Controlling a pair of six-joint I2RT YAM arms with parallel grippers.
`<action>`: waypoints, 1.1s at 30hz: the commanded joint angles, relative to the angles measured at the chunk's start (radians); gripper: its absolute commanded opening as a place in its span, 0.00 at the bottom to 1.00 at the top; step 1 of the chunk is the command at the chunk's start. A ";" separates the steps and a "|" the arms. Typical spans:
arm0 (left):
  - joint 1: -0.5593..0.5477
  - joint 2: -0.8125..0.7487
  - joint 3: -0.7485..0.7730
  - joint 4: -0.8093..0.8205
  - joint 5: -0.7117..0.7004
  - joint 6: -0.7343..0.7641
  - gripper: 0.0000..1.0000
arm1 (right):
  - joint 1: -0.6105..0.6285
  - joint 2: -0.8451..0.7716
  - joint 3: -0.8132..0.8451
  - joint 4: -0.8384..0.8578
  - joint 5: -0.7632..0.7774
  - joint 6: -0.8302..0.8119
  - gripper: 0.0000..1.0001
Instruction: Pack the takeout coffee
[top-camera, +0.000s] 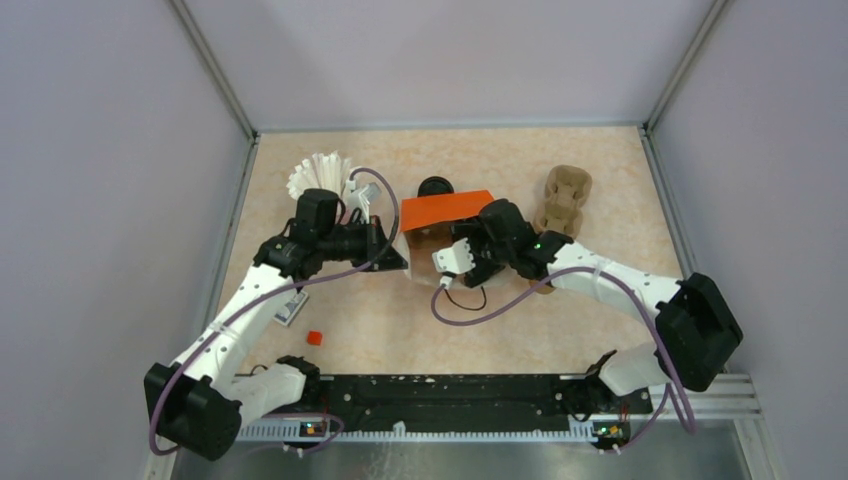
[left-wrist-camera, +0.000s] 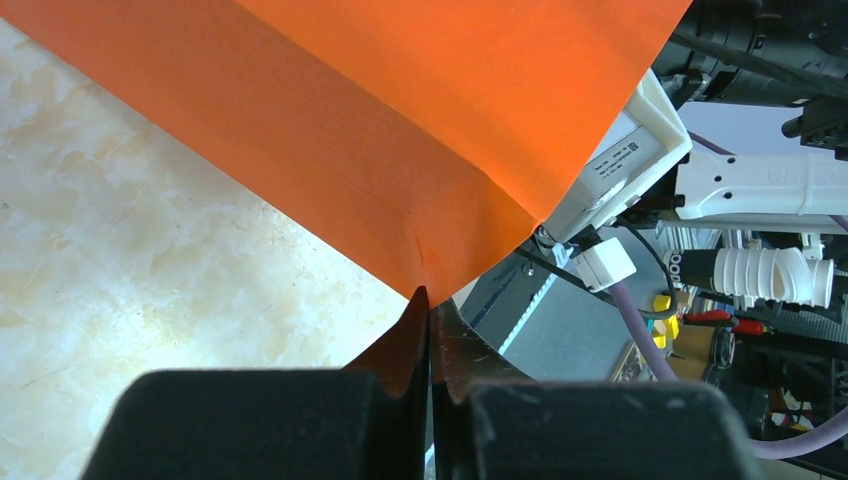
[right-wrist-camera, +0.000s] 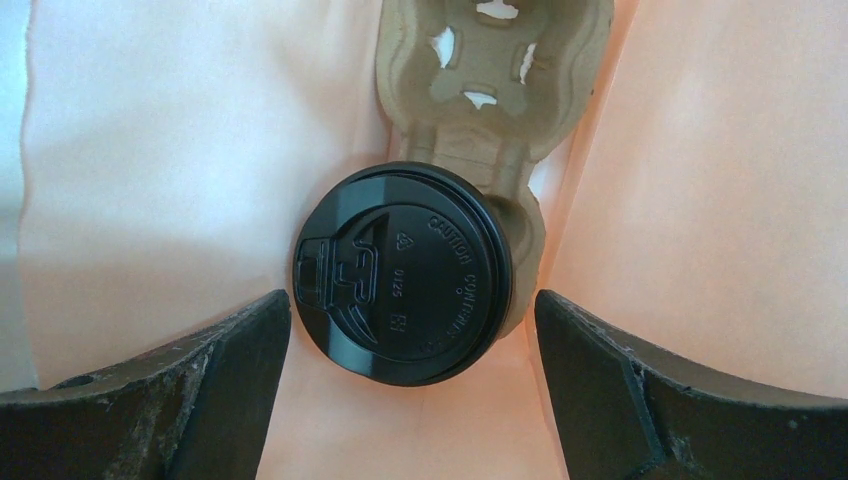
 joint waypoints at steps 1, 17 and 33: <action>0.000 0.003 0.027 0.028 0.009 -0.003 0.00 | -0.003 -0.050 0.057 -0.035 -0.011 0.016 0.89; 0.000 0.018 0.039 0.035 0.019 -0.004 0.00 | 0.026 -0.060 0.124 -0.069 -0.087 0.117 0.80; -0.001 0.023 0.041 0.036 0.039 -0.016 0.00 | 0.038 0.022 0.085 0.081 -0.072 0.115 0.42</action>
